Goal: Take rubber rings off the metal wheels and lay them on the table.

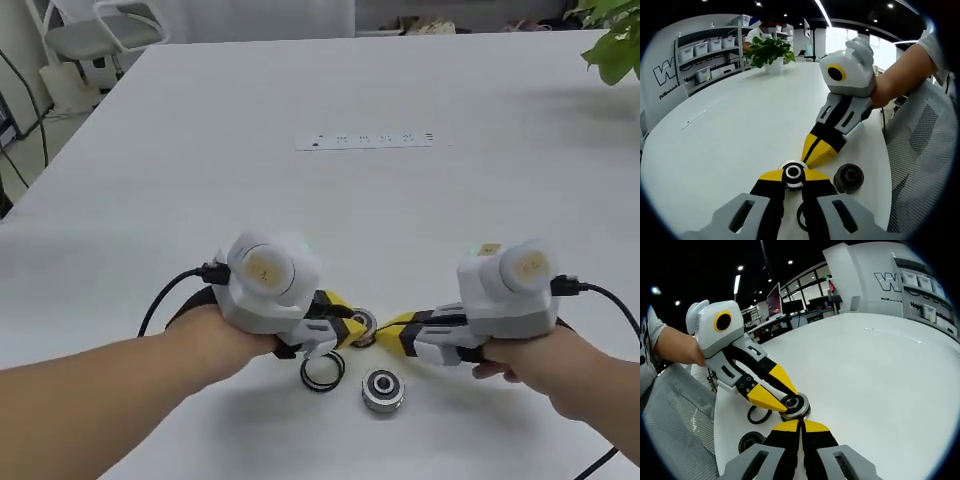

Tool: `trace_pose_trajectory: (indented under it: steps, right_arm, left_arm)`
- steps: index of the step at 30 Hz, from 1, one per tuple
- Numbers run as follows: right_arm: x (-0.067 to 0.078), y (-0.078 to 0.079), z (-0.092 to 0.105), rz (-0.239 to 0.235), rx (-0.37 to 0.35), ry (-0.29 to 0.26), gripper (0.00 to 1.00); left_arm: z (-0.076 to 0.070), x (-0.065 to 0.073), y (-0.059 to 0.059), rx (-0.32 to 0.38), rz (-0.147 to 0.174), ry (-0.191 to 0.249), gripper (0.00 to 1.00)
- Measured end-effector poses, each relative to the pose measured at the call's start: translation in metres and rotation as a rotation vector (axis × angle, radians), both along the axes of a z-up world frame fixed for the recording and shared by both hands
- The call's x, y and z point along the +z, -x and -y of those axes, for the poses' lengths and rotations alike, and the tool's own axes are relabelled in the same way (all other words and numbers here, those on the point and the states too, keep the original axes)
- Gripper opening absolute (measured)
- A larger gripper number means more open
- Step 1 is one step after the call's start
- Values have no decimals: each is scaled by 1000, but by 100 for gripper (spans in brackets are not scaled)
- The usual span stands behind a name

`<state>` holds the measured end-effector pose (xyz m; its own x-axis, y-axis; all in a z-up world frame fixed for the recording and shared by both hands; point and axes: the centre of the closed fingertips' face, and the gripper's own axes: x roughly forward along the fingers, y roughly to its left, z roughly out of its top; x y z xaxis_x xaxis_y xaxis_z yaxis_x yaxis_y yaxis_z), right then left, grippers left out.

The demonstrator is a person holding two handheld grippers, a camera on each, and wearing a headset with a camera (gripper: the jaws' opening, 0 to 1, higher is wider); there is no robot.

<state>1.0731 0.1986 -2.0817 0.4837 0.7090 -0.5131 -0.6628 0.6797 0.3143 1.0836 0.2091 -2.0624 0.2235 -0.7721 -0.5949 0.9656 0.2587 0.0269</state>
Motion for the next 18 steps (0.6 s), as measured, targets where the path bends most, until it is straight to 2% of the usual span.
trace_pose_trajectory:
  steps: [2,5,6,8,13,18]
  right_arm:
    - [1,-1,1,-21,-29,-33,0]
    - [2,-4,4,-35,-58,-51,0]
    - [5,-8,7,-42,-95,-79,0]
    - [9,-9,7,-62,-118,-121,0]
    - [14,-7,5,-68,-143,-157,0]
    - [19,-3,1,-64,-136,-178,0]
  left_arm:
    - [0,0,0,1,1,0,7]
    - [0,0,0,3,4,-1,7]
    - [0,0,0,5,4,0,7]
    - [0,0,1,12,3,2,7]
    - [1,0,2,23,6,2,7]
    - [1,0,2,27,11,-4,7]
